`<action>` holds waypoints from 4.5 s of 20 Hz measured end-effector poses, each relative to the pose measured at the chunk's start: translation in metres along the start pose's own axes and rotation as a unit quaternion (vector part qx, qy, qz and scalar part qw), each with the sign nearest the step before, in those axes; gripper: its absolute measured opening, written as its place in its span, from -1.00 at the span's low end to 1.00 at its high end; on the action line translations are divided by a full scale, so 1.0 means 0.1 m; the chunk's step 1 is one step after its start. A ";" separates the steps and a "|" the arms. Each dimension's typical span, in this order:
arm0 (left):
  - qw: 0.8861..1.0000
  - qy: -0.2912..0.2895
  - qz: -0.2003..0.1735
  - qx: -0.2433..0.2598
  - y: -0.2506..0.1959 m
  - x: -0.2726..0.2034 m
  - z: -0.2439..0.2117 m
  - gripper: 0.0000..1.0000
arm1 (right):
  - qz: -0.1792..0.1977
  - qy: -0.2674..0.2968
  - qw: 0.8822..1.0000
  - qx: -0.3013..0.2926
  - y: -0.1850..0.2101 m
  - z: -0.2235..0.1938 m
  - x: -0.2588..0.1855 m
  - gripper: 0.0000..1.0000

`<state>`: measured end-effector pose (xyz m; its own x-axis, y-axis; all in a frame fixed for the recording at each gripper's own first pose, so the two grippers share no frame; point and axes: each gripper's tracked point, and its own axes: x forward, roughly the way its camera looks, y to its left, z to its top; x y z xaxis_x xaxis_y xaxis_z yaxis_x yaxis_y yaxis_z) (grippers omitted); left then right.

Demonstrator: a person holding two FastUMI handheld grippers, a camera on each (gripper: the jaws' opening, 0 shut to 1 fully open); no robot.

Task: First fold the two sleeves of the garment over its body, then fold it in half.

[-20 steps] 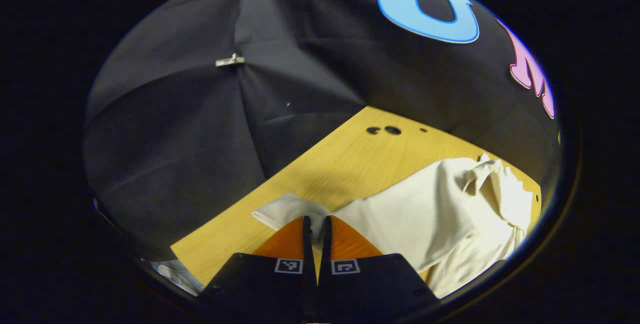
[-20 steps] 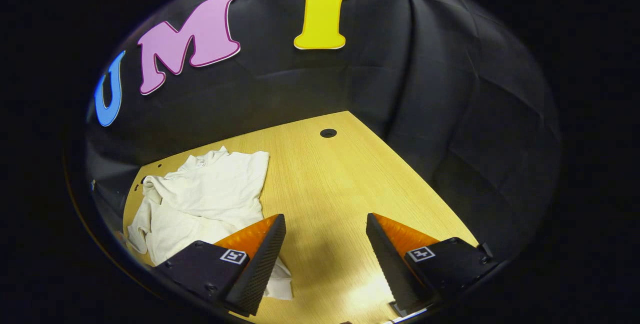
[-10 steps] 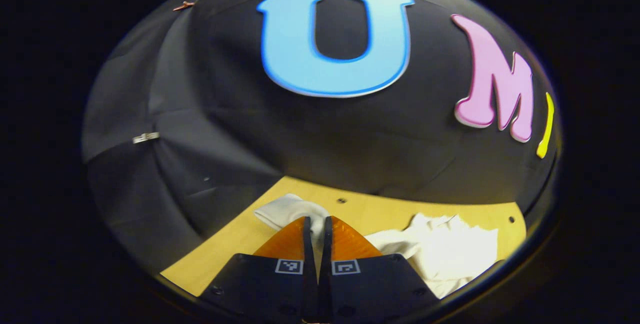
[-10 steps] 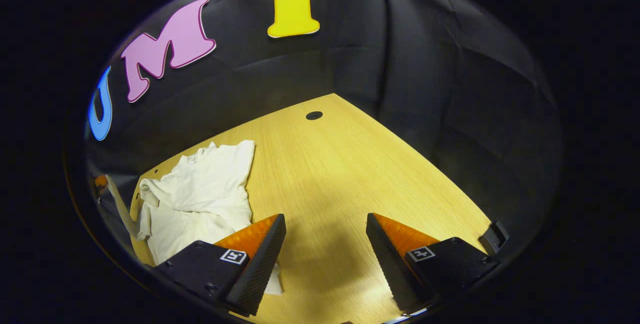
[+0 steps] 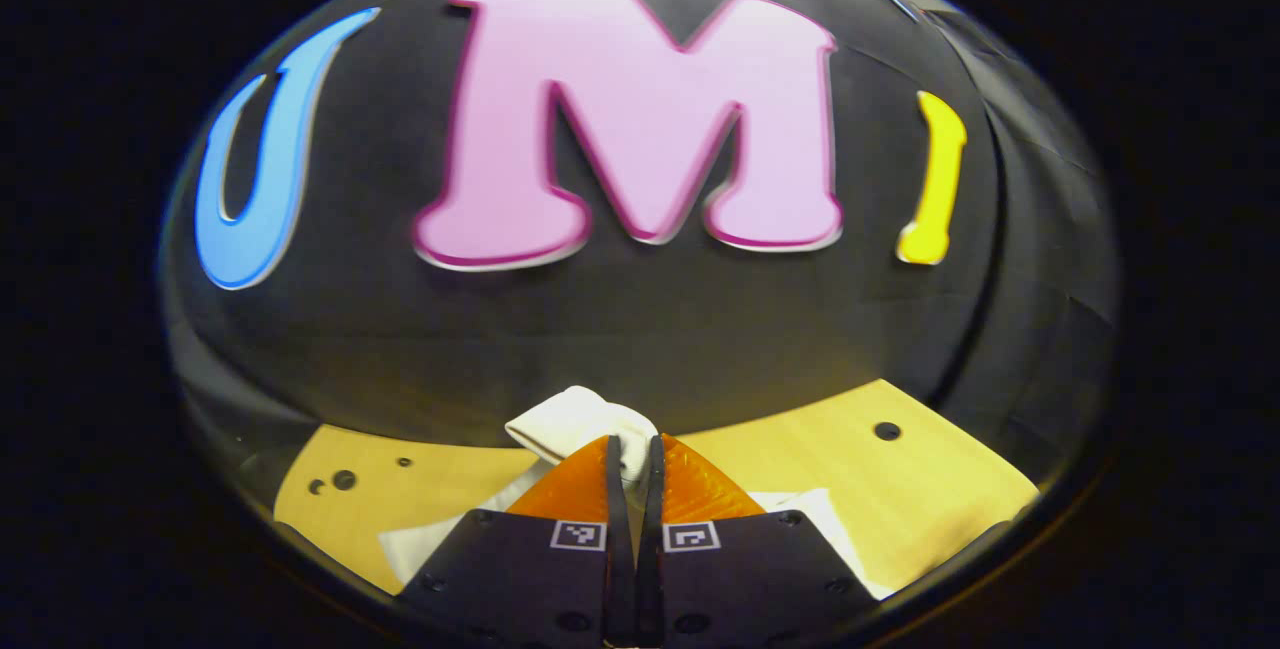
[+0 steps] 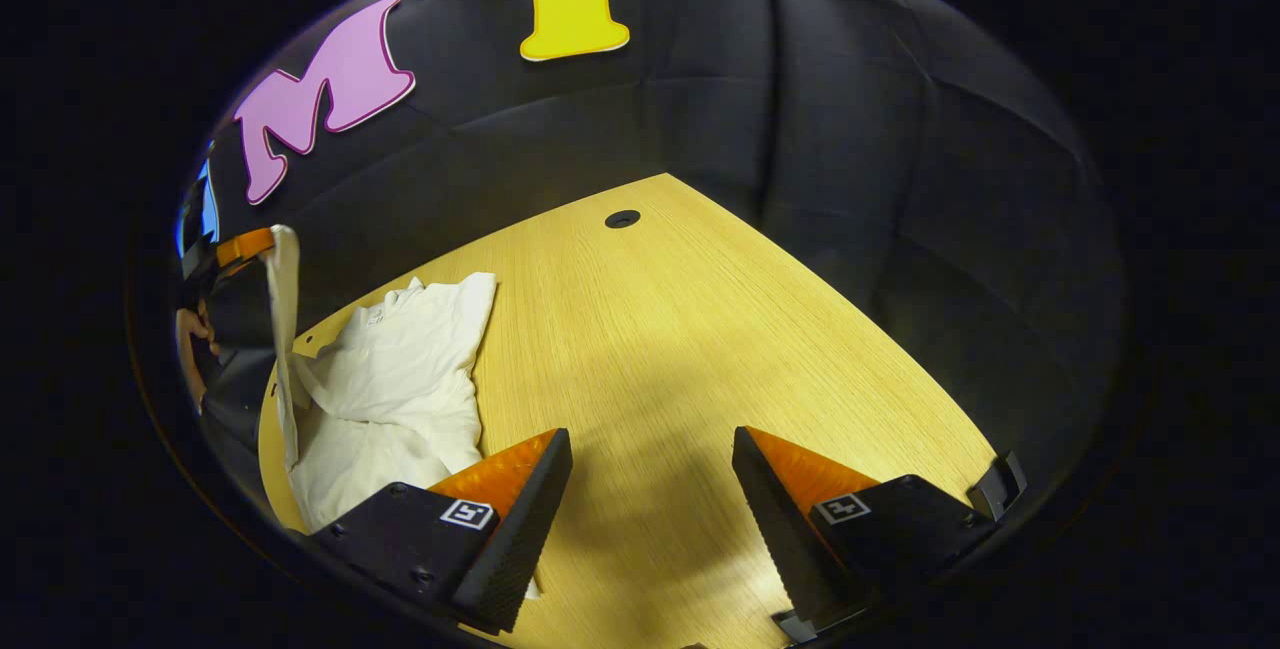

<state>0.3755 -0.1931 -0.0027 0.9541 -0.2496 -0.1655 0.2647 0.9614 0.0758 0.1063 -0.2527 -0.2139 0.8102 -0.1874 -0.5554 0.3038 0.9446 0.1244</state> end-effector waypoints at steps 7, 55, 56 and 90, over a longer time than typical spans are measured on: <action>0.994 0.065 -0.085 0.000 -1.01 0.05 -0.59 -0.57 | 0.023 0.005 0.999 -0.026 0.13 0.02 0.06 0.99; 0.951 0.266 0.113 -0.112 1.06 -2.89 -3.18 -0.87 | 0.187 0.150 0.960 -0.147 1.69 -1.31 -0.13 -0.75; 0.950 0.260 0.113 -0.131 1.08 -2.90 -3.11 -0.87 | 0.190 0.150 0.959 -0.146 1.71 -1.29 -0.14 -0.76; 0.933 0.111 0.113 -0.323 2.65 0.02 -1.23 -0.22 | 0.182 0.015 0.983 -0.037 3.48 1.12 2.03 -0.43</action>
<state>0.4300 0.0759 -0.1037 0.9039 -0.0702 -0.4219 -0.1483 0.8737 -0.4632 0.4330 0.0080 -0.1910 0.8433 0.1728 -0.5089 -0.0416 0.9650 0.2588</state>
